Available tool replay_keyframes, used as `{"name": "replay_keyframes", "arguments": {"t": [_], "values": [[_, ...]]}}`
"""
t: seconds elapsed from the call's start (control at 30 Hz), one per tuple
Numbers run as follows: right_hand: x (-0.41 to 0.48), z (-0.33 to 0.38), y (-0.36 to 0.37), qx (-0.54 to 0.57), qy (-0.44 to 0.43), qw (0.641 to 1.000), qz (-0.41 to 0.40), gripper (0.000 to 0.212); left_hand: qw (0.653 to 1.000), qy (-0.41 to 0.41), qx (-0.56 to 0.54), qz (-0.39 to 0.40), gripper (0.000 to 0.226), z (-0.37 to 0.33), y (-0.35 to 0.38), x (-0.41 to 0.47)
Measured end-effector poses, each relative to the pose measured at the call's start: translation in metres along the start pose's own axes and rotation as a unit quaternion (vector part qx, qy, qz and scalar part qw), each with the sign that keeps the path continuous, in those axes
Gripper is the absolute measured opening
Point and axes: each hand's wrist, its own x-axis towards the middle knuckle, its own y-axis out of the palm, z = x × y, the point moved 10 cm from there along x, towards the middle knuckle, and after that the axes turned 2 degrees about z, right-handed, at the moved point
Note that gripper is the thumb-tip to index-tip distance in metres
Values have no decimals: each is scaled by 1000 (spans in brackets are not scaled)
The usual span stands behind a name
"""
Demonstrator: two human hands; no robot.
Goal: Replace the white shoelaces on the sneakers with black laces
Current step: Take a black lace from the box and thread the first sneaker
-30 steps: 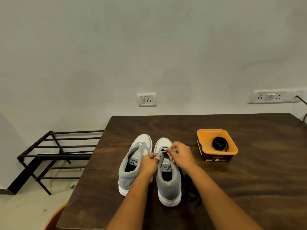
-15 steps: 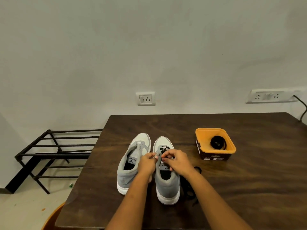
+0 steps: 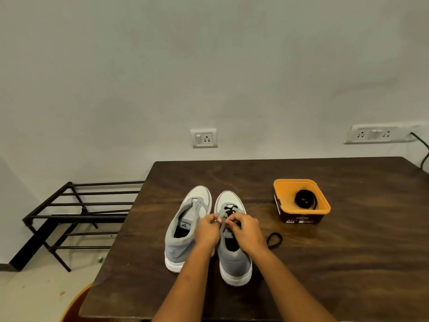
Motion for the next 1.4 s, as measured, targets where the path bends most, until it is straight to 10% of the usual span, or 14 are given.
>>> {"name": "replay_keyframes", "arguments": {"t": [0.77,1.4], "values": [[7,13,1,-234,63,970,-10,22,995,18,-95,9,18,-9,-1,-17],[1,15,-2,-170,80,980,-61,19,996,-6,-92,4,13,-6,-4,-22]]}}
